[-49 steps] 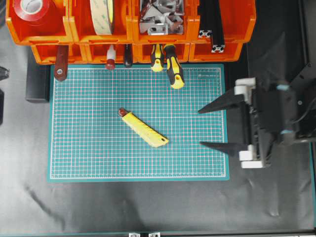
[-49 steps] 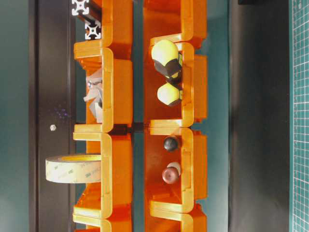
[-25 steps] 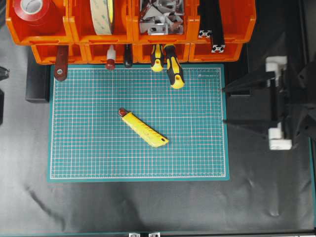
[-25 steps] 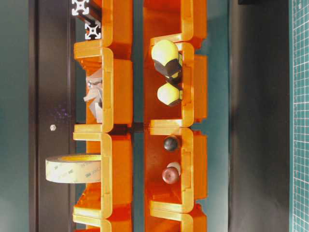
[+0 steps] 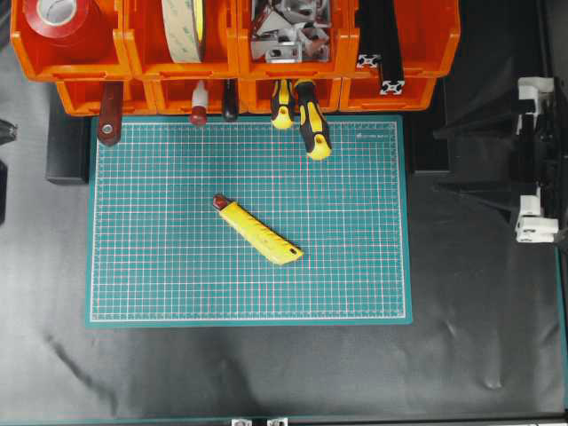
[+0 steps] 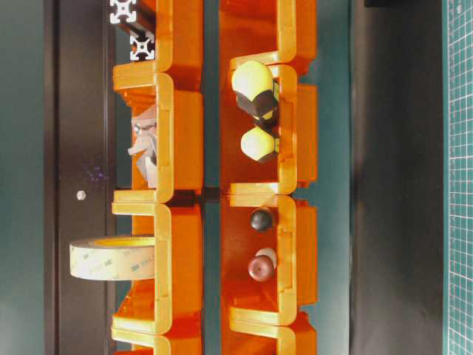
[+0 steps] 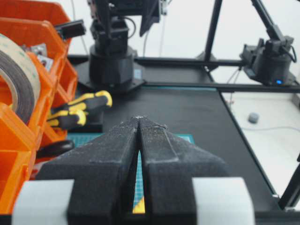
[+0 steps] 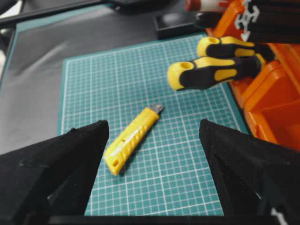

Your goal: Pick cutter from container rack with right arm.

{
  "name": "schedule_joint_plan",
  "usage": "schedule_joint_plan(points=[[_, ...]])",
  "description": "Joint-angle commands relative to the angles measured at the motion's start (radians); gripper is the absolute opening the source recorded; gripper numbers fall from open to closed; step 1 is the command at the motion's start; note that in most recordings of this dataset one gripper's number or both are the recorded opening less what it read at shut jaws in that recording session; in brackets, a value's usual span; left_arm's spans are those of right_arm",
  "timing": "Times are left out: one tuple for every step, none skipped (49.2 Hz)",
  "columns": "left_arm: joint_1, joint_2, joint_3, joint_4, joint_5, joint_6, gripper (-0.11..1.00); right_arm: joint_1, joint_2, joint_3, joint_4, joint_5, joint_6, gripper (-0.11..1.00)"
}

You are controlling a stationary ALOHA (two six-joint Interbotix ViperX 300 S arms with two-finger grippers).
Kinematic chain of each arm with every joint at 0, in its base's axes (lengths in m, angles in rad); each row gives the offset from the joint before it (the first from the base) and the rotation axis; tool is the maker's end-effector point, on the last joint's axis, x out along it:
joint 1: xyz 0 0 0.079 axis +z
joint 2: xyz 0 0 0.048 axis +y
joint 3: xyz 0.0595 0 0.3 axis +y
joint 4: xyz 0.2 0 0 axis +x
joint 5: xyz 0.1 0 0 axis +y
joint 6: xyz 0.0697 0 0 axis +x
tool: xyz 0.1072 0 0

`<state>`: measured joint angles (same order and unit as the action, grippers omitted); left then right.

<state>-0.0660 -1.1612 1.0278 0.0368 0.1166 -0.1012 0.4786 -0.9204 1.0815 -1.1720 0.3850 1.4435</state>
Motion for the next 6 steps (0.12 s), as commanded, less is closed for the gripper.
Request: schedule_joint_plan(points=[[0.002,0.015,-0.021,0.002,-0.005,-0.002,0.00,0.002,0.002,-0.011,-0.002,0.008,-0.002,0.76],[0.002,0.015,-0.021,0.002,-0.005,-0.002,0.00,0.000,0.002,-0.011,-0.002,0.009,-0.002,0.76],[0.002,0.015,-0.021,0.002,-0.005,-0.002,0.00,0.002,0.002,-0.011,-0.002,0.009,-0.002,0.76],[0.002,0.015,-0.021,0.003,-0.005,-0.002,0.00,0.000,0.002,-0.009,-0.002,0.009,0.000,0.76],[0.002,0.015,-0.021,0.002,-0.005,-0.002,0.00,0.002,0.002,-0.008,-0.002,0.008,0.000,0.76],[0.002,0.015,-0.021,0.002,-0.005,-0.002,0.00,0.002,0.002,-0.008,-0.002,0.009,0.000,0.76]])
